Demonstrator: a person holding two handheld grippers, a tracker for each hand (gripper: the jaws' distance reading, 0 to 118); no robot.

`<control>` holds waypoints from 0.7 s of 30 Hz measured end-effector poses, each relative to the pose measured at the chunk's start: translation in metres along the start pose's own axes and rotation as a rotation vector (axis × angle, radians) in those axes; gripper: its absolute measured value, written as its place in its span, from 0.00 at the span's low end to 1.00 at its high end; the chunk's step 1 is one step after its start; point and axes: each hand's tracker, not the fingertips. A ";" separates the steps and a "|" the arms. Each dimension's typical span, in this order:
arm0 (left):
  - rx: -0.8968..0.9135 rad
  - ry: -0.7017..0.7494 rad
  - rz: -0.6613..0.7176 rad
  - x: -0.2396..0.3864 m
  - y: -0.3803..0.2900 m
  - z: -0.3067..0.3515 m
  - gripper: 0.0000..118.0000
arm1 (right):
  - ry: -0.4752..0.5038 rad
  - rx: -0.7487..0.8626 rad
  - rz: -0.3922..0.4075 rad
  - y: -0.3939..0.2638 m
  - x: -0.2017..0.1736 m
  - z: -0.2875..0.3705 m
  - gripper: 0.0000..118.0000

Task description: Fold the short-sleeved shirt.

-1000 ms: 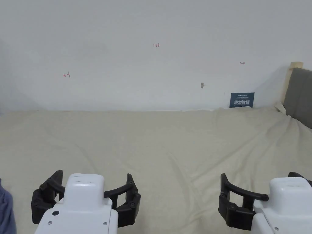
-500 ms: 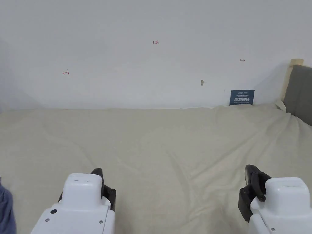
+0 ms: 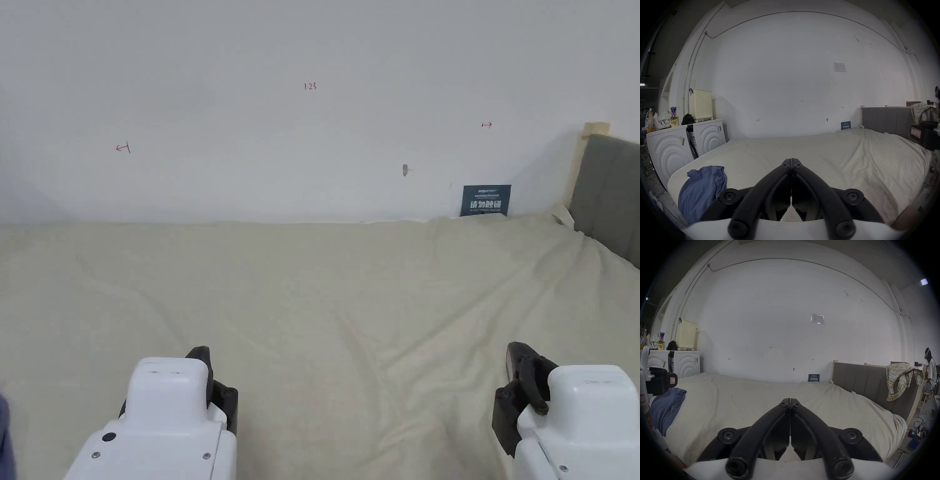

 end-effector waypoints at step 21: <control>-0.058 0.429 0.011 -0.157 -0.023 0.083 0.00 | 0.379 -0.019 0.027 0.013 -0.144 -0.009 0.00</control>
